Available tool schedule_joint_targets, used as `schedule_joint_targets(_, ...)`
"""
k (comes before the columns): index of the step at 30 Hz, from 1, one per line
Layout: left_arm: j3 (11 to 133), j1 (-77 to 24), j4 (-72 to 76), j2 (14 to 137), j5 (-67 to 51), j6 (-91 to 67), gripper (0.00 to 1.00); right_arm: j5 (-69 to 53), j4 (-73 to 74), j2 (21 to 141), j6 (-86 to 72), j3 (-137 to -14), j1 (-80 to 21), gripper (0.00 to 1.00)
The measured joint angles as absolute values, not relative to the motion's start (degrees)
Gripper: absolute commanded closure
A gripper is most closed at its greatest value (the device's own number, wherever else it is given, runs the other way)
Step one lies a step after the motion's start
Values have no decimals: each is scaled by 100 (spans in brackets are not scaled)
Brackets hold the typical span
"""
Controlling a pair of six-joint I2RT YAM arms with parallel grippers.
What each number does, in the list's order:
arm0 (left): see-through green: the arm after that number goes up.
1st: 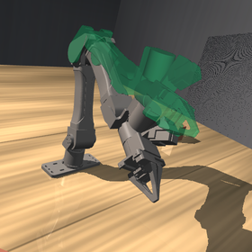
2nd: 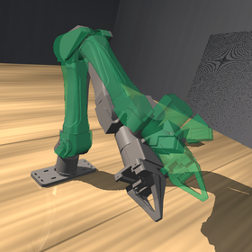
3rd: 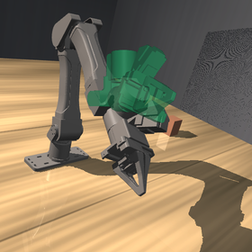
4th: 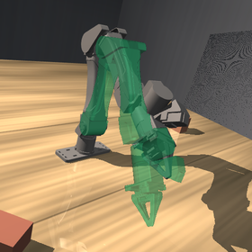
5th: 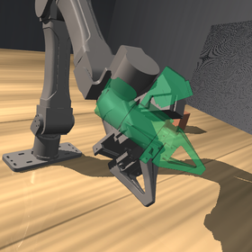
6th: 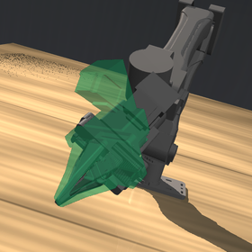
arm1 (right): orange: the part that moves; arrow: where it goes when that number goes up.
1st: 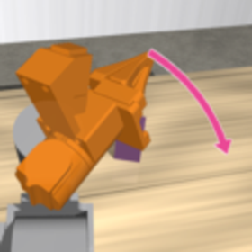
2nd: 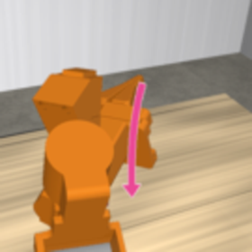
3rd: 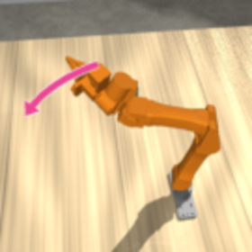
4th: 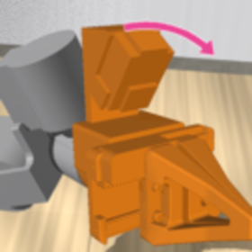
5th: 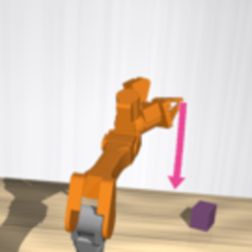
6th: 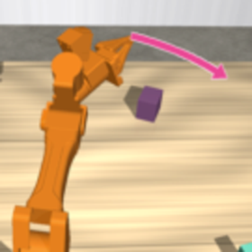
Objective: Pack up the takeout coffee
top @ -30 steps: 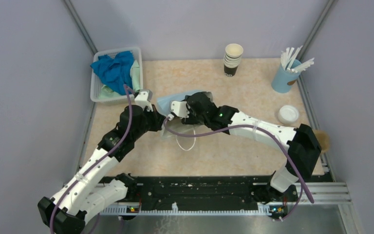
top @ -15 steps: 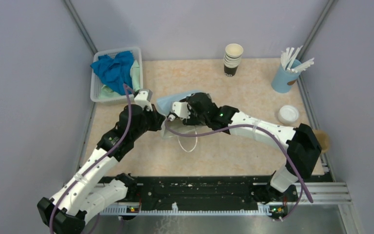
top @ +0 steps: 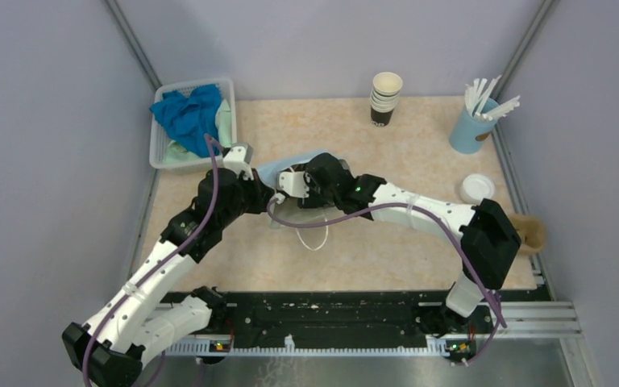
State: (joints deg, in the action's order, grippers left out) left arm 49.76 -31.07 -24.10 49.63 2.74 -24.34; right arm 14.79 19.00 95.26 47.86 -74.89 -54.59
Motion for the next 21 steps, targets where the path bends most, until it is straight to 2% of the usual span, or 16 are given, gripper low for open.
schedule_joint_targets(21, 4974, -3103, -2512, 4823, 257, -2432, 100, 1317, 1094, 9734, 5398, -7199, -5435, 37)
